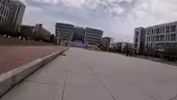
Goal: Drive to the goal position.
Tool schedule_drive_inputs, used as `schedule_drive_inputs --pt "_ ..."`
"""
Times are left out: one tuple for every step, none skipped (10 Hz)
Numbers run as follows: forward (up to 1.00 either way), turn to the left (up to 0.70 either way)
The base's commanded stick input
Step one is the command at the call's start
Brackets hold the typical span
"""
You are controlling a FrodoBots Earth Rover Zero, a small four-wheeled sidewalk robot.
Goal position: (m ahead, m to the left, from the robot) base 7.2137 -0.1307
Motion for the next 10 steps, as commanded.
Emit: schedule_drive_inputs --pt "0.70 0.00" --pt "0.70 0.16" --pt "0.70 0.29" --pt "0.70 0.35" --pt "0.70 0.26" --pt "0.70 0.05" --pt "0.70 0.00" --pt "0.70 0.00" --pt "0.70 0.00" --pt "0.70 0.00"
